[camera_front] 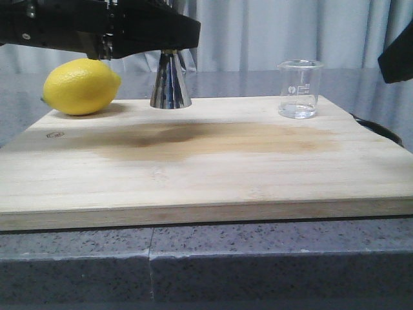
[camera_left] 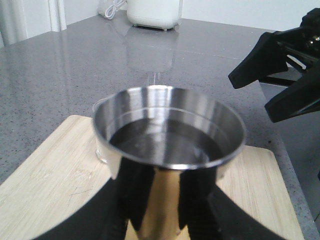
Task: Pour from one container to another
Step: 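Lower the filled jigger onto the board with the left gripper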
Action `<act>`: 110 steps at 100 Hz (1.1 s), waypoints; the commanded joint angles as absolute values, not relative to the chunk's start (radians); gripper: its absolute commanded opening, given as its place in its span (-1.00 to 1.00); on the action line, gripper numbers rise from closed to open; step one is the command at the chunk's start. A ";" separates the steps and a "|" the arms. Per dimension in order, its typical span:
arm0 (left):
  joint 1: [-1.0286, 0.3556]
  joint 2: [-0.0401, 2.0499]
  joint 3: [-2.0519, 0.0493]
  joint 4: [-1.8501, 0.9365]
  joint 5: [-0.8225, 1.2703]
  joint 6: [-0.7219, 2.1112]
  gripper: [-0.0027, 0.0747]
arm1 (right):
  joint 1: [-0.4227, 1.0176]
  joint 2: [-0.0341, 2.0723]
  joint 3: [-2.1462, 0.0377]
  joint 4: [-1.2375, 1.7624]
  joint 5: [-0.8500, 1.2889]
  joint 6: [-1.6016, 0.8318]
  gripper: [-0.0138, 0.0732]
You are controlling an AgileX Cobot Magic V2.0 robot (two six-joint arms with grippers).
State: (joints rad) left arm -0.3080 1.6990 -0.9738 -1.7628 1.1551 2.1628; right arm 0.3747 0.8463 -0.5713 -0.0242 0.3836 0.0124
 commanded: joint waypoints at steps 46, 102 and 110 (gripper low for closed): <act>-0.315 1.699 -1.003 -1.850 1.267 2.179 -0.36 | 0.375 0.834 -0.597 -0.031 0.312 0.011 0.59; -0.315 1.737 -1.018 -1.850 1.267 2.265 -0.36 | 0.375 0.834 -0.597 -0.031 0.291 0.011 0.59; -0.315 1.737 -1.018 -1.850 1.267 2.265 -0.36 | 0.375 0.834 -0.597 -0.031 0.283 0.011 0.59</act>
